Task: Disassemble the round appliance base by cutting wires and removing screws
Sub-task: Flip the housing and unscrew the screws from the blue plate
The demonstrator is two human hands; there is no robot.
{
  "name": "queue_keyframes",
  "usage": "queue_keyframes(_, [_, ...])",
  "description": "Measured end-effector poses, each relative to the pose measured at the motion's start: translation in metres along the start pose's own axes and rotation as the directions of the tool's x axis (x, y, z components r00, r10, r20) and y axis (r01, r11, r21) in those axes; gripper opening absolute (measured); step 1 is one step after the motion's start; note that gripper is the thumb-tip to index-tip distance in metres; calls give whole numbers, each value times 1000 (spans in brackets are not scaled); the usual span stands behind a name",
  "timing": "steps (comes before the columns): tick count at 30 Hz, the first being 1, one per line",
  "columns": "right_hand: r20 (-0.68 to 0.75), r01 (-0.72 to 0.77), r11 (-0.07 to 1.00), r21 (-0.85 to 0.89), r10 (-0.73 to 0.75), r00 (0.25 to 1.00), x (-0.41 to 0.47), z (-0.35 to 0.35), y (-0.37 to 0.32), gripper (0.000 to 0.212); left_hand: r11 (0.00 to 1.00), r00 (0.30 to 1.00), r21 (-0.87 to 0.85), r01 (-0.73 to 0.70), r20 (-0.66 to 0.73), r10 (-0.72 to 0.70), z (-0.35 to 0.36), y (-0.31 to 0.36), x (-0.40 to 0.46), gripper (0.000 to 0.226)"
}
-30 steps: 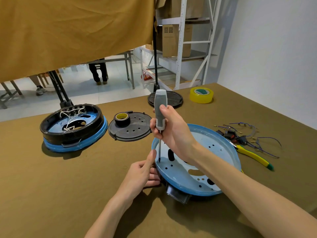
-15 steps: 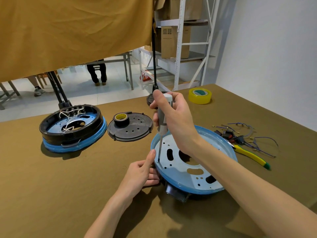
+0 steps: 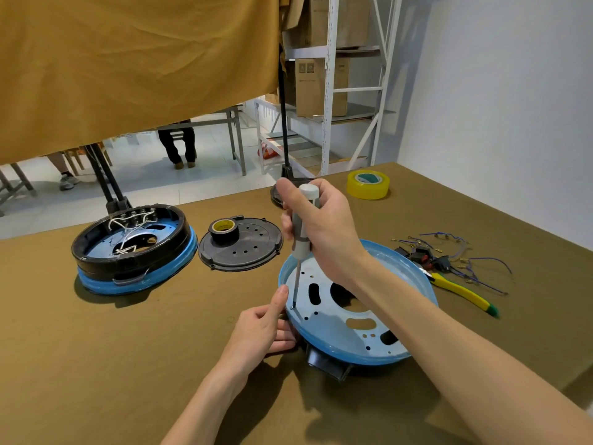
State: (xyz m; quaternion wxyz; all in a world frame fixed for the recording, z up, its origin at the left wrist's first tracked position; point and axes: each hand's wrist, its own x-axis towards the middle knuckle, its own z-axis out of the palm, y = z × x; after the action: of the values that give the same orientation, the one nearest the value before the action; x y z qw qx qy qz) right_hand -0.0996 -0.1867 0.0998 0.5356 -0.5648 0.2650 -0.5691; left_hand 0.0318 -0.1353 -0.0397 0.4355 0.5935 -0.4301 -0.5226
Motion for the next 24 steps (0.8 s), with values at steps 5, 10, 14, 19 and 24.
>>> queue_keyframes(5, [12, 19, 999, -29, -18, 1000, -2, -1, 1, 42, 1000, 1000, 0, 9, -3, -9, 1, 0, 1, 77])
queue_keyframes(10, [-3, -92, 995, 39, 92, 996, 6, 7, 3, 47, 1000, 1000, 2, 12, -14, -12, 1, 1, 1, 78])
queue_keyframes(14, [-9, -30, 999, -32, 30, 1000, 7, 4, 9, 51, 1000, 1000, 2, 18, -23, -18, 1, 1, 1, 83])
queue_keyframes(19, [68, -58, 998, -18, 59, 996, 7, 3, 12, 42, 1000, 1000, 13, 20, -24, -20, 2, 1, 3, 80])
queue_keyframes(24, [-2, -67, 998, -22, 67, 998, 8, 9, 14, 66, 1000, 1000, 9, 10, -14, -10, 2, -1, 2, 81])
